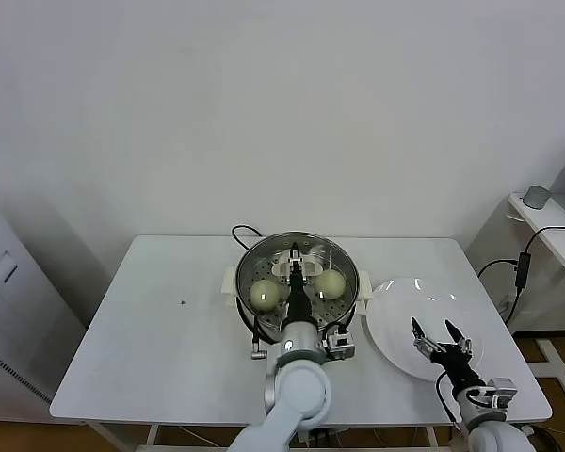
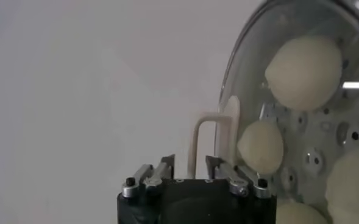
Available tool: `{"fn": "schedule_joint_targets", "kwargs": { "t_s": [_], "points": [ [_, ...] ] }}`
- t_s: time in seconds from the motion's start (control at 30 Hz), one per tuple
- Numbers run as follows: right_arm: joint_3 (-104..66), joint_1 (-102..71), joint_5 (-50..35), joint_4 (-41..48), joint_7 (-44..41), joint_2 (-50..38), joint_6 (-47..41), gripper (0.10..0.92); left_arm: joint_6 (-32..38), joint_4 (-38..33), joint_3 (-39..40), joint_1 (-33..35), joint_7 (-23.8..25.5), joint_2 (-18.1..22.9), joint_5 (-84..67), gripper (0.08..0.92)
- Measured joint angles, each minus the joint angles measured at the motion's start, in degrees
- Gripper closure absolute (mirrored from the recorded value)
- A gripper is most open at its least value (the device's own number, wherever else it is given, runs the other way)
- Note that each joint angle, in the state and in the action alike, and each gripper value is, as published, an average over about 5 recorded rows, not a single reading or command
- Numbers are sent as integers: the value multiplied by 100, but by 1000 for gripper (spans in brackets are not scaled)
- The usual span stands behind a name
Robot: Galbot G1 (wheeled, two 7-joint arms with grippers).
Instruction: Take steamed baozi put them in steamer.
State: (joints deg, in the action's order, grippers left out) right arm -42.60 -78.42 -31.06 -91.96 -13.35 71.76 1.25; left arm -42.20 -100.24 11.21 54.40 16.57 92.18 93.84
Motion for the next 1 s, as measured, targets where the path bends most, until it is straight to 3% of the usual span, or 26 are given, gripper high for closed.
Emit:
{"fn": "schedule_joint_targets", "kwargs": {
  "t_s": [0.17,0.3,0.67,1.0],
  "points": [
    [1,-11,18,-14,-5,22,-1,203,0,-325,1,169,101,-2,50,255],
    [10,-36,18,-27,-8,24,1,203,0,-600,-5,307,183,-5,80,187],
    [157,-173,-79,-381,-47,112,-78,203,0,-1588,-498,787,-90,-5,-583,177],
    [354,-286,-26,-802,-154,164,31,203,9,-2488,-2162,1530,-898,10,-3648,177]
  ]
}}
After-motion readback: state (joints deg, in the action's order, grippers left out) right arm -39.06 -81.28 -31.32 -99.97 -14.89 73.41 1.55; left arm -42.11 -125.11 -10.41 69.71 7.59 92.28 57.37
